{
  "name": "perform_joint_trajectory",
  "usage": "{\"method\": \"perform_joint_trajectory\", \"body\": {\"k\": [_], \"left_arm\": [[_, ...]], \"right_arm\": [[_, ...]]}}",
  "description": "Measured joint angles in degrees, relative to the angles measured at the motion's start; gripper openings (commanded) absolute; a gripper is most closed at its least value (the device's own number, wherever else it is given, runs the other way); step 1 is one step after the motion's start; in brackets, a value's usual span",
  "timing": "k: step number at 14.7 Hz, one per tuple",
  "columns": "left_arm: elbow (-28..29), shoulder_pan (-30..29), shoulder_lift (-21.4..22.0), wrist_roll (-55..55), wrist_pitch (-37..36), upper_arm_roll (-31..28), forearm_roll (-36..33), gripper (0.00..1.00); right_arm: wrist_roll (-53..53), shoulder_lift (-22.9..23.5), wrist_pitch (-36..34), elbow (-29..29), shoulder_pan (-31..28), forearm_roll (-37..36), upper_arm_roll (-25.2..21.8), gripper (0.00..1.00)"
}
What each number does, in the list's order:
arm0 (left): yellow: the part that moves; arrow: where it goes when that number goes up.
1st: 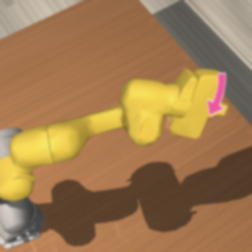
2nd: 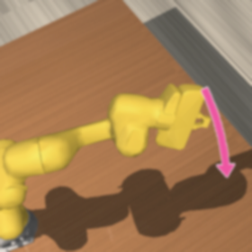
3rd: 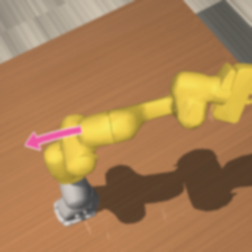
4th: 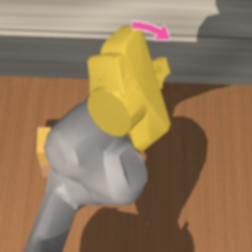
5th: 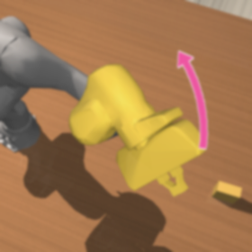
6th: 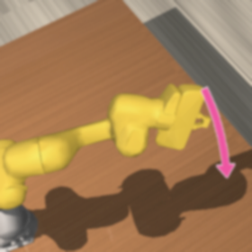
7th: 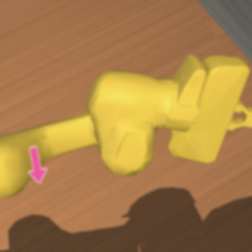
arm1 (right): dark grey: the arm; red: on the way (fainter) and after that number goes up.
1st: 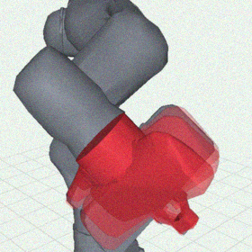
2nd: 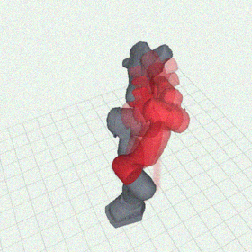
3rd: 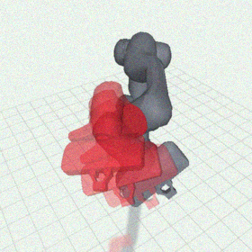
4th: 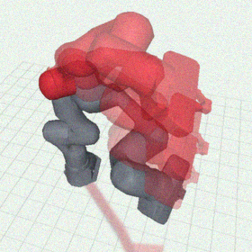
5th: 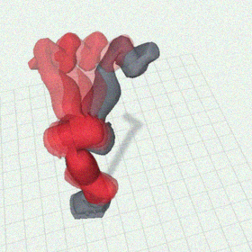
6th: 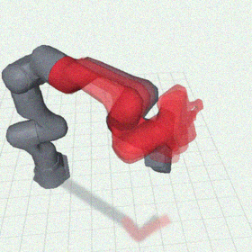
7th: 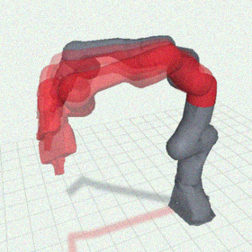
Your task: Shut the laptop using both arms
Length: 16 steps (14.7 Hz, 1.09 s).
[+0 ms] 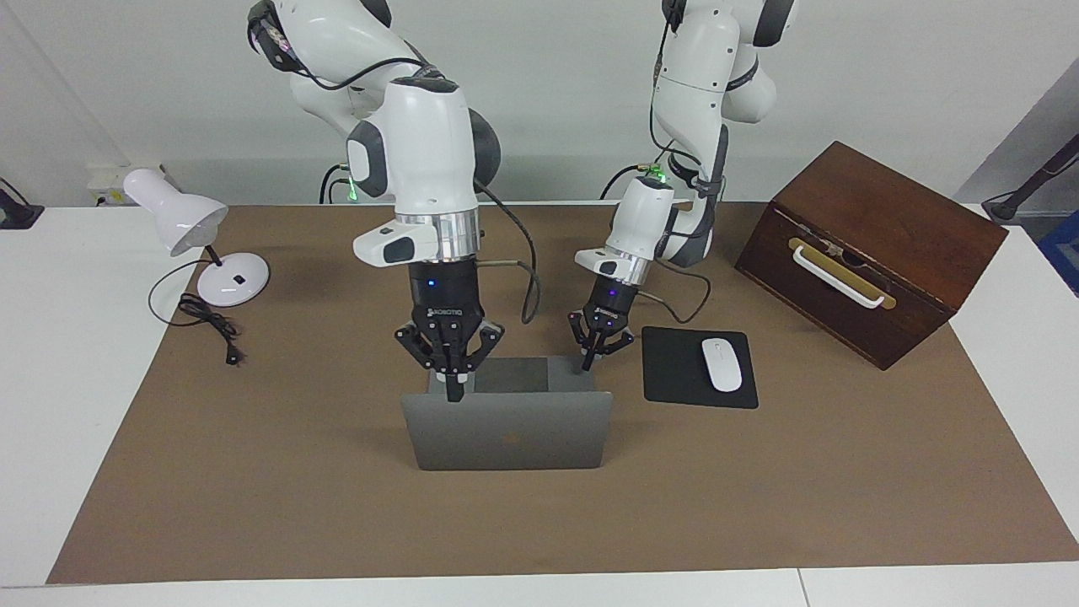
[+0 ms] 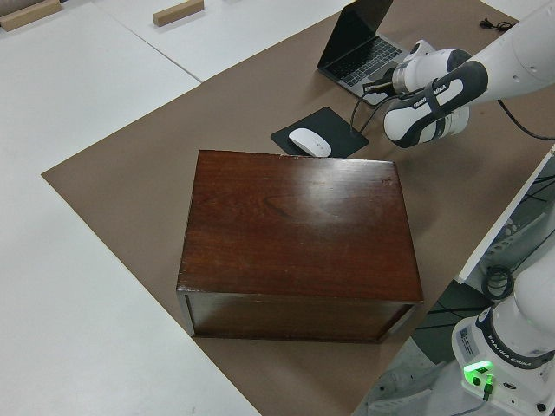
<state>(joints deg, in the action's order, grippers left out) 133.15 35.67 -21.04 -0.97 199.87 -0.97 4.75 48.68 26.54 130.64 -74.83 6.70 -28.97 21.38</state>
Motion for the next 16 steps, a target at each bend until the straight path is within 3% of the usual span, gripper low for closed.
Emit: {"method": "perform_joint_trajectory", "body": {"k": [7,10,16], "left_arm": [[-0.01,0.06,-1.38,1.69,0.04,-0.08,0.00,0.00],[-0.06,0.09,-1.50,3.40,0.32,-0.08,0.00,0.00],[-0.07,0.11,-1.52,6.21,0.36,-0.07,-0.01,0.00]], "right_arm": [[0.26,1.61,-1.42,0.25,0.10,-1.51,1.75,0.00],[-0.01,4.52,-1.13,3.45,-0.01,-8.02,1.73,0.00],[-4.17,8.72,-0.94,7.67,0.09,-10.91,1.95,0.00]]}}
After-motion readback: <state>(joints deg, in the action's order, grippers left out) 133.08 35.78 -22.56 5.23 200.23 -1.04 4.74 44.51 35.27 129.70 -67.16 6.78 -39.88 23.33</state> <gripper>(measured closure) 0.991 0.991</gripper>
